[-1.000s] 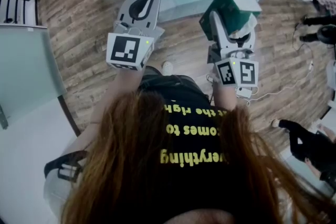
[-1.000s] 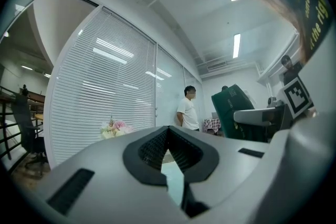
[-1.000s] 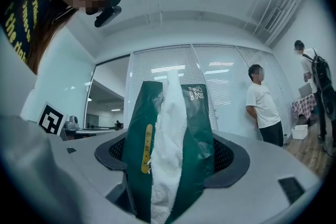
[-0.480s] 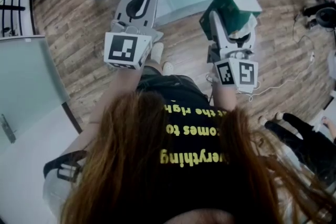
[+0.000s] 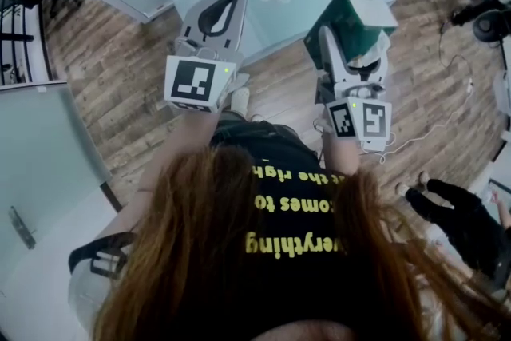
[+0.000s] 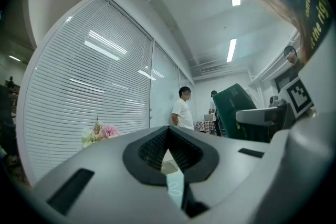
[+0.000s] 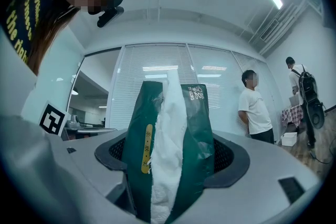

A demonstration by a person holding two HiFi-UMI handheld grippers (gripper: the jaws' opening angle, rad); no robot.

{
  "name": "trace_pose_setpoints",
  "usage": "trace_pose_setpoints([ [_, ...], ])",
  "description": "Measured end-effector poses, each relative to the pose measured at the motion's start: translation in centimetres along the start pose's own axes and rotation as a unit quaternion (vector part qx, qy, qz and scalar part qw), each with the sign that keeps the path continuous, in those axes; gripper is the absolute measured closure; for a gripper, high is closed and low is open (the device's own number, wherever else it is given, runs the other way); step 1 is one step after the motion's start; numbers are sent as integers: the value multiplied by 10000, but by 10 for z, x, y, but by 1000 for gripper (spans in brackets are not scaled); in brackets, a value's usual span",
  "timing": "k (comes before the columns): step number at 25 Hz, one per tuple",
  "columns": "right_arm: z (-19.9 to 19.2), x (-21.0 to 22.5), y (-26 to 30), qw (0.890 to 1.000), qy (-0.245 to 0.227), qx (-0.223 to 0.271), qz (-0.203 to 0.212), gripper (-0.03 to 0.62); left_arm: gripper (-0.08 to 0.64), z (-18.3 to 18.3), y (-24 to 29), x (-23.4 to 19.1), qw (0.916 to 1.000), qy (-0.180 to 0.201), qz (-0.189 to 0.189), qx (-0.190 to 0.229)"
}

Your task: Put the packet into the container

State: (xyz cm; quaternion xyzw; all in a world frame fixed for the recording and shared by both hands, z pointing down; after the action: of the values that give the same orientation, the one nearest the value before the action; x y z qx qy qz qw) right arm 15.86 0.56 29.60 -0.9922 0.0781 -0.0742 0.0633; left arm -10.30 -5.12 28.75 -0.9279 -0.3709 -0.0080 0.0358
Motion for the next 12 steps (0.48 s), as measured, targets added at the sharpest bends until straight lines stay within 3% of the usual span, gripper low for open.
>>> trace_pose_setpoints([
  [12, -11, -4, 45, 9994, -40, -12, -332, 213, 558, -14, 36, -43, 9993, -81, -357, 91],
])
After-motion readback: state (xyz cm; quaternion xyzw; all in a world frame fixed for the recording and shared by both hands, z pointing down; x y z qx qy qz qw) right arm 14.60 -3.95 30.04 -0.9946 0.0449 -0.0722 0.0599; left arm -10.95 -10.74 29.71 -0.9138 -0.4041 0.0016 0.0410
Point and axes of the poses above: the fingertips, and each gripper's own axes: y forward along the fingers, x to its right, z out of its top, the point moved 10 cm from there along -y, backward along the fingers, and after that the axes turned 9 degrees about -z, right-handed, at the moved point
